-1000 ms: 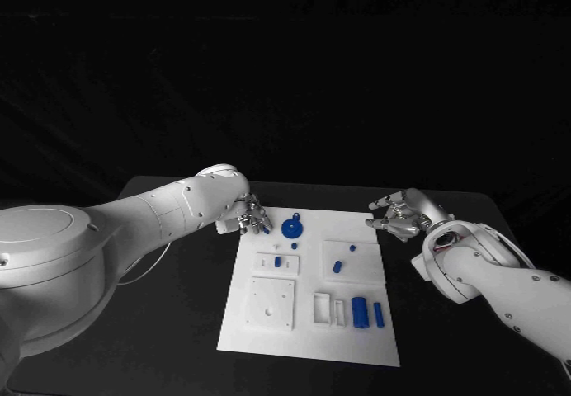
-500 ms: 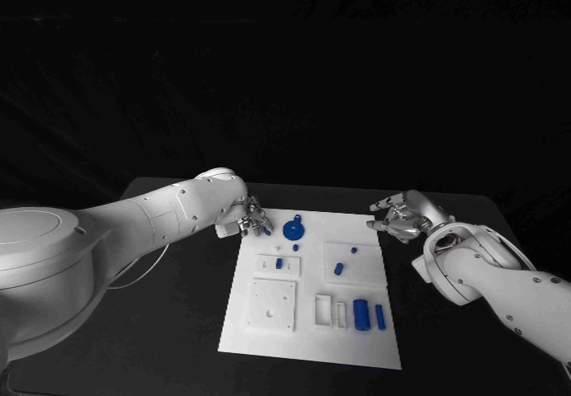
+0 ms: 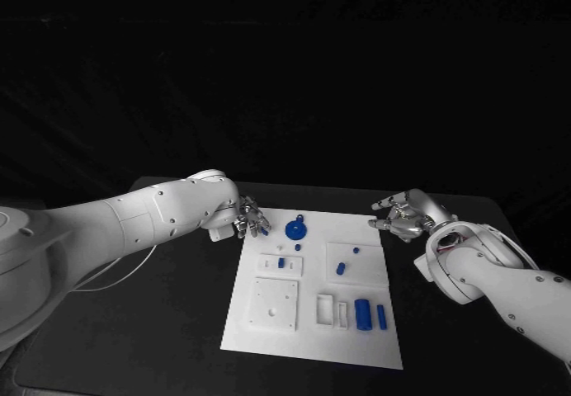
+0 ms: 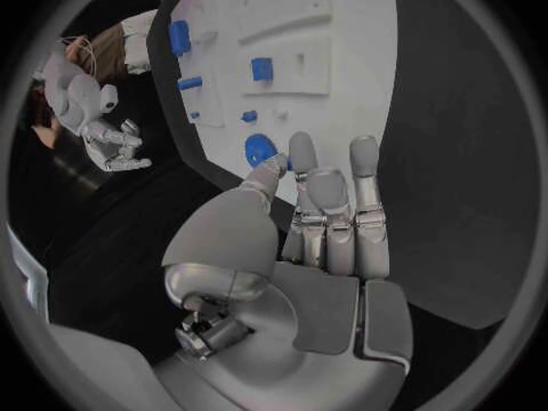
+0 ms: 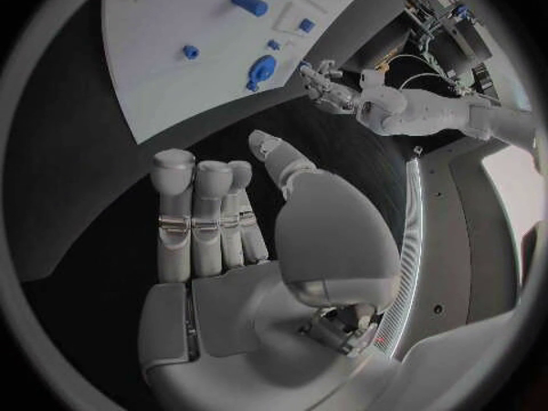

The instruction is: Assemble the parts on the task board

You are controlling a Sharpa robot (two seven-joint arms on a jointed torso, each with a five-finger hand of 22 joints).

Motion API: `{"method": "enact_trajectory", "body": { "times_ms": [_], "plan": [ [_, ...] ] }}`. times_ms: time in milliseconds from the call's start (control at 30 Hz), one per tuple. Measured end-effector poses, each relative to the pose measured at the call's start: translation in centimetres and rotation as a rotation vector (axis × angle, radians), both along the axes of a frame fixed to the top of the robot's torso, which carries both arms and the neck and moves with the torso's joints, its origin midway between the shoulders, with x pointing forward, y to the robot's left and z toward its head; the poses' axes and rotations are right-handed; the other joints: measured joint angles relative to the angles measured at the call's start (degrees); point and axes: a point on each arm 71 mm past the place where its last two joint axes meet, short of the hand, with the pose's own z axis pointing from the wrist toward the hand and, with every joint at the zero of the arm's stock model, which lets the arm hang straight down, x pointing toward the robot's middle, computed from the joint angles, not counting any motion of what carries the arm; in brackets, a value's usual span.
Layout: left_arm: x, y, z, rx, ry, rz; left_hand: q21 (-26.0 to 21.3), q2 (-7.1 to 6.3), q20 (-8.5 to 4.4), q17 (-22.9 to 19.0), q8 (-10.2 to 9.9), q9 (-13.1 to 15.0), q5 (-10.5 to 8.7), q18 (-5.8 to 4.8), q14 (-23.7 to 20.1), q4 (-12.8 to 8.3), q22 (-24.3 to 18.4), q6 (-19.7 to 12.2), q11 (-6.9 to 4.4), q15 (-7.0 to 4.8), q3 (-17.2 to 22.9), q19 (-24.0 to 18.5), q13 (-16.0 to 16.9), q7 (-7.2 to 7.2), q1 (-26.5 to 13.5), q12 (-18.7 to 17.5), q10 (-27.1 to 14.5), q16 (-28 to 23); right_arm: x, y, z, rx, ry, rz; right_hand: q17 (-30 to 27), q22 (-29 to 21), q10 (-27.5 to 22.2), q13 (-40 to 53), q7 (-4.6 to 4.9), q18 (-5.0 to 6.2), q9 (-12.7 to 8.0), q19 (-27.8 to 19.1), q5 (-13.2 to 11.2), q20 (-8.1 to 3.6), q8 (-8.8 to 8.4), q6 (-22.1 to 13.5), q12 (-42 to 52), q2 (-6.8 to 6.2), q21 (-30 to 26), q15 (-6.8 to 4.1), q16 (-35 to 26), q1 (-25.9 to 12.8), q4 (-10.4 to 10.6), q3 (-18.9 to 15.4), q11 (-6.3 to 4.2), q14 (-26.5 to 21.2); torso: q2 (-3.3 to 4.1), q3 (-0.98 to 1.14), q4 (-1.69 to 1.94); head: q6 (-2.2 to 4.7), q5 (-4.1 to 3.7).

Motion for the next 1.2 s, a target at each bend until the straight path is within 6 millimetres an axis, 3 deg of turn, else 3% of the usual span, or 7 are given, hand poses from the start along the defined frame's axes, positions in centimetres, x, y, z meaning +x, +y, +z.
{"method": "enact_trajectory", "body": {
  "times_ms": [33,300,600,1200],
  "plan": [
    [-0.3,0.1,0.2,-0.003,-0.003,-0.003,0.00,0.00,0.00,0.04,-0.14,2.02,0.25,0.00,0.07,0.00,0.00,0.00,0.00,0.06,0.00,0.00,-0.09,0.00,0.00,0.14,0.00,0.00,0.0,0.0,0.0,0.000,0.000,-0.001,0.00,0.00,0.00,0.01,0.00,0.00,0.00,0.00,0.00,0.00,0.00,0.00,0.00,0.00,0.00,0.00,0.00,0.00,0.00,0.00,0.00,0.00,-0.09,0.00,0.10,-0.04,0.00],
    [-2.5,-0.3,0.8,-0.023,-0.013,-0.032,0.24,-0.54,-0.20,0.25,-0.35,2.83,1.32,0.00,0.47,-0.88,0.03,0.41,0.00,0.06,0.87,0.21,-0.19,0.40,-0.53,0.49,0.00,0.00,0.1,-0.2,-0.1,-0.001,0.002,-0.006,0.00,0.00,0.00,0.01,0.00,0.00,0.00,0.00,0.00,0.00,0.00,0.00,0.00,0.00,0.00,0.00,0.00,0.00,0.00,0.00,0.00,0.00,-0.66,-0.01,0.73,-0.50,-0.01],
    [-4.5,-1.3,0.4,-0.019,-0.020,-0.072,0.46,-0.92,-0.20,0.50,-0.68,4.13,2.09,0.00,0.69,-1.30,0.04,0.61,0.00,-0.14,1.29,0.20,-0.39,0.61,-0.92,1.20,0.00,-0.41,0.2,-0.3,-0.2,0.000,0.004,-0.009,-0.01,0.05,0.00,0.01,-0.01,0.00,0.00,0.21,0.36,-0.21,0.00,0.00,0.00,0.00,0.00,0.00,0.00,0.00,0.00,0.00,0.00,0.00,-1.03,-0.11,1.08,-0.90,-0.19],
    [-6.1,-2.3,-2.4,0.028,-0.043,-0.114,0.68,-0.97,-0.41,0.66,-1.04,4.52,2.08,0.00,1.09,-1.86,0.02,0.62,-0.15,-0.15,1.84,0.42,-0.59,0.62,-0.96,1.42,-0.15,-0.67,0.1,-0.2,-0.2,0.004,0.006,-0.008,-0.01,0.04,0.00,0.00,-0.01,0.00,0.00,0.21,0.40,-0.21,0.00,-0.01,0.00,0.00,0.00,0.00,0.00,0.00,0.00,0.00,0.00,0.00,-0.91,-0.09,1.02,-1.20,-0.13]
  ]
}}
